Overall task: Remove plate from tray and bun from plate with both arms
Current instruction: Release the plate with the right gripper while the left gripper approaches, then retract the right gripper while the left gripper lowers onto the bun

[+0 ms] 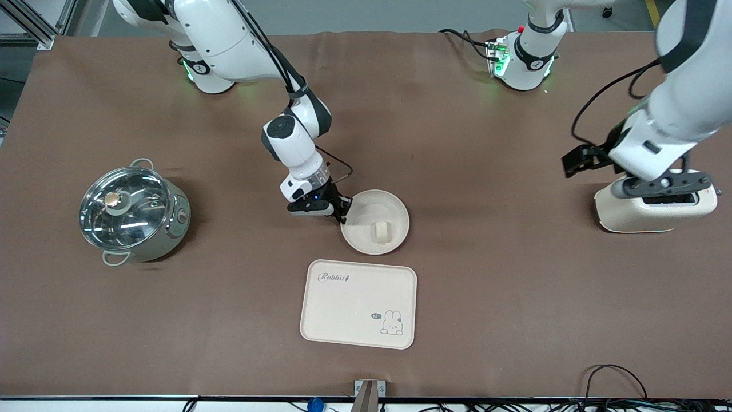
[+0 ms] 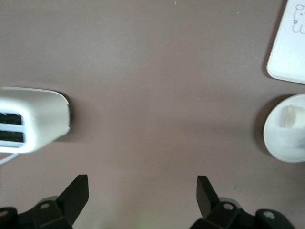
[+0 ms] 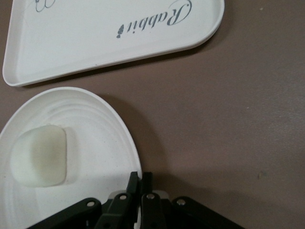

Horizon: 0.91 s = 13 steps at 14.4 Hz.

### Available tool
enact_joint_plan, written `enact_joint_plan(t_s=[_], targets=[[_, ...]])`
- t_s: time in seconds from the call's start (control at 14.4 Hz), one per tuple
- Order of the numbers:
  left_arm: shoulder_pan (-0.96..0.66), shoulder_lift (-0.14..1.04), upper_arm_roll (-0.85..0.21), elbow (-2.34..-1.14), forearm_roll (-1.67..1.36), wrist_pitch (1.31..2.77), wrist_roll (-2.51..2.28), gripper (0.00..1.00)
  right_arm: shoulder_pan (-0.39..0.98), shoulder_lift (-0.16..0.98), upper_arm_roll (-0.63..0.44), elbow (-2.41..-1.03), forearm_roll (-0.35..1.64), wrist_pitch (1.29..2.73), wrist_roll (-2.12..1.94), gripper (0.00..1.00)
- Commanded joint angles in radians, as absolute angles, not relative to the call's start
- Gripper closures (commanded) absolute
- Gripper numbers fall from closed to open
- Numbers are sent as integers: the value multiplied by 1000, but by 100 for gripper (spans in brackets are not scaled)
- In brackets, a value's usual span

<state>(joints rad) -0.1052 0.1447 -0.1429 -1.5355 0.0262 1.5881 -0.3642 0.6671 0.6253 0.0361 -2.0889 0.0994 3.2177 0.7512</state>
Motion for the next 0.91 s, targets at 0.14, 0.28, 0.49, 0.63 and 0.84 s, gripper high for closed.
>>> enact_joint_plan(t_s=[0.14, 0.28, 0.49, 0.63, 0.84], targets=[[-196, 268, -152, -1529, 21, 1667, -615, 0, 664, 543, 34, -2143, 103, 3205, 833, 16], [-245, 320, -150, -1529, 21, 1722, -733, 0, 657, 534, 31, -2102, 103, 3156, 847, 0], [-342, 409, -150, -1526, 37, 1845, -856, 0, 626, 515, 8, -1920, 95, 2819, 841, 0], [-409, 465, -150, -1523, 31, 1943, -883, 0, 608, 491, -32, -1783, 87, 2558, 830, 0], [-500, 555, -149, -1520, 40, 2060, -945, 1, 595, 428, -133, -1623, 87, 2215, 731, 0]])
